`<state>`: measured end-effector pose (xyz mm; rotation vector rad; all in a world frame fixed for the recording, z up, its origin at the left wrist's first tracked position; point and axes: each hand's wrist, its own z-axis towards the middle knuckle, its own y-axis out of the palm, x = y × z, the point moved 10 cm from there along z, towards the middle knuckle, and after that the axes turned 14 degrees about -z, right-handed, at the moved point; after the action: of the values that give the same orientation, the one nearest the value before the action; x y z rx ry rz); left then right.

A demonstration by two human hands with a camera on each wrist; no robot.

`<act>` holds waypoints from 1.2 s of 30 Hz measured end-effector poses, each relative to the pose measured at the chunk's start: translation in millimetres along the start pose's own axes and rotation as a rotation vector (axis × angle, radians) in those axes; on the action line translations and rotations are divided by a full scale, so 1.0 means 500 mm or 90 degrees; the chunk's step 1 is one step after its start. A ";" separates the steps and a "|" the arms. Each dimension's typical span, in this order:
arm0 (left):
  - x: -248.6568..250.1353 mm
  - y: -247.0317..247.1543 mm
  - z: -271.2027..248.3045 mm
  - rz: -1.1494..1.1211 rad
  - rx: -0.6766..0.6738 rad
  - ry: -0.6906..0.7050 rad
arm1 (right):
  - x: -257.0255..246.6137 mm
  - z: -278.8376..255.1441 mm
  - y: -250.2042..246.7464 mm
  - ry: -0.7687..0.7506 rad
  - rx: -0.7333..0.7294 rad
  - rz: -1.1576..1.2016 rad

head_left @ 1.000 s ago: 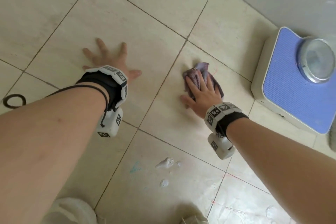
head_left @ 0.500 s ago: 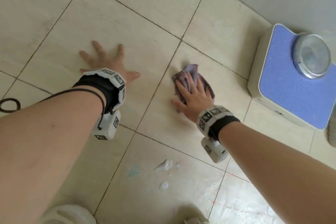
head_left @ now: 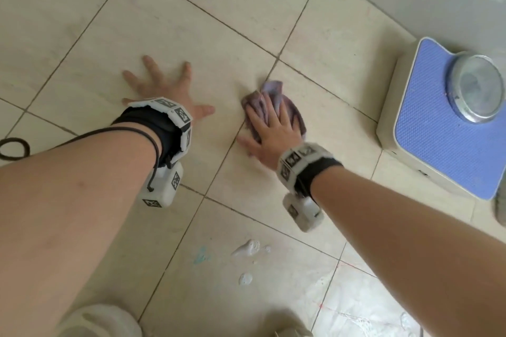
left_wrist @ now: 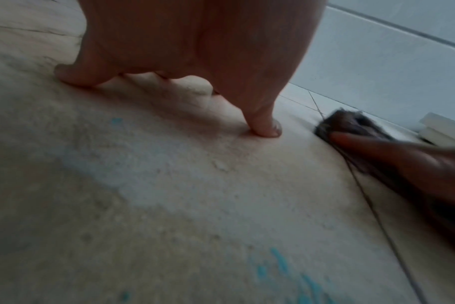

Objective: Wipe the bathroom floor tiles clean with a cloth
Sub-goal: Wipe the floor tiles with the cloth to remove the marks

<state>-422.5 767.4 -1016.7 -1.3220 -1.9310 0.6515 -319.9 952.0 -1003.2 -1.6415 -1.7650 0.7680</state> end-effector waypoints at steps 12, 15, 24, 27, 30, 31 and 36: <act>-0.002 0.003 0.003 -0.013 -0.003 0.000 | 0.087 0.134 -0.105 0.168 0.007 0.114; 0.000 0.002 0.000 -0.007 -0.006 -0.005 | 0.012 0.072 -0.061 0.053 0.017 0.055; 0.000 0.006 0.000 -0.012 -0.011 -0.007 | 0.135 0.055 -0.031 0.110 -0.006 0.016; 0.000 0.005 0.002 -0.011 -0.011 -0.006 | 0.099 0.118 -0.088 0.146 0.026 0.081; -0.001 0.004 0.002 -0.008 -0.013 -0.008 | 0.026 0.122 -0.091 0.086 0.023 0.046; 0.000 0.005 0.001 -0.008 -0.014 -0.006 | 0.001 0.103 -0.076 0.046 0.020 0.009; 0.001 0.004 0.000 -0.004 -0.009 -0.006 | 0.028 -0.008 0.016 -0.046 -0.010 -0.090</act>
<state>-421.5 768.6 -1018.4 -1.3230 -1.9496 0.6422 -312.4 966.6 -1005.8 -1.4967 -1.9189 0.7588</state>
